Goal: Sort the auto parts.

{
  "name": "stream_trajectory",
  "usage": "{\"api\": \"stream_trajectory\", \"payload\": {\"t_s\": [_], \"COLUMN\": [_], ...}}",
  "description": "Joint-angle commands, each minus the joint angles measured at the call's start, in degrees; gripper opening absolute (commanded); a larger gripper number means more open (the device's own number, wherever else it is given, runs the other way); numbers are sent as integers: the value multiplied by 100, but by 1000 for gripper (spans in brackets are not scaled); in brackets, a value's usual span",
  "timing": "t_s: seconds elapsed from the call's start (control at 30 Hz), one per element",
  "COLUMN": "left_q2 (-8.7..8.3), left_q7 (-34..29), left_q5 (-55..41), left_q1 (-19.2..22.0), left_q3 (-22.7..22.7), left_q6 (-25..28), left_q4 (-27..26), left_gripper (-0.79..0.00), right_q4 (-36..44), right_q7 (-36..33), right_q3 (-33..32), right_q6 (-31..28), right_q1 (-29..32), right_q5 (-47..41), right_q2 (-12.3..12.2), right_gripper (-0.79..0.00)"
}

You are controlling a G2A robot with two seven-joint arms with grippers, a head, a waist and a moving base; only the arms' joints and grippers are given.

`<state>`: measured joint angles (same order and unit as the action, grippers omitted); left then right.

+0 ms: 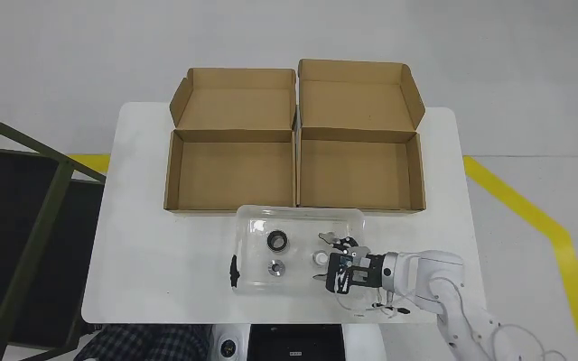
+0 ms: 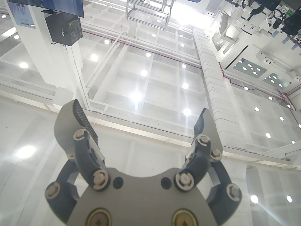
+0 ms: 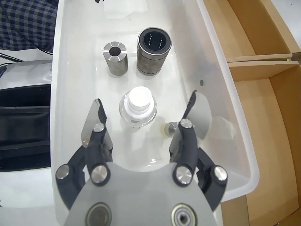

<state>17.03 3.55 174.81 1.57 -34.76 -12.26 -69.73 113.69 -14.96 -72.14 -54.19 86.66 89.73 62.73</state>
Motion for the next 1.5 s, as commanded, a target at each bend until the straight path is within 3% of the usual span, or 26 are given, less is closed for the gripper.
{"api": "stream_trajectory", "payload": {"t_s": [0.0, 0.03, 0.17, 0.33, 0.37, 1.0, 1.23, 1.47], "left_q2": [0, 0, 0, 0, 0, 0, 0, 0], "left_q7": [0, 0, 0, 0, 0, 0, 0, 0], "left_q5": [0, 0, 0, 0, 0, 0, 0, 0], "left_q1": [0, 0, 0, 0, 0, 0, 0, 0], "left_q3": [0, 0, 0, 0, 0, 0, 0, 0], "left_q6": [0, 0, 0, 0, 0, 0, 0, 0], "left_q4": [0, 0, 0, 0, 0, 0, 0, 0], "left_gripper": [0, 0, 0, 0, 0, 0, 0, 0], "right_q4": [-3, -7, -22, -39, -39, 650, 548, 124], "right_q7": [-1, 1, 19, 72, 87, 680, 1415, 1845], "right_q3": [29, 41, 81, 119, 122, -267, -216, -83], "right_q6": [-7, -15, -18, -35, -34, 164, 562, 763], "right_q1": [-7, -8, -23, -45, -44, 163, 245, -11], "right_q5": [21, 25, 41, 56, 51, -88, -544, -1560], "right_q2": [-10, -15, -33, -56, -61, -191, -174, -121], "right_gripper": [-314, -372, -477, -757, -785, -785, -785, -785]}}
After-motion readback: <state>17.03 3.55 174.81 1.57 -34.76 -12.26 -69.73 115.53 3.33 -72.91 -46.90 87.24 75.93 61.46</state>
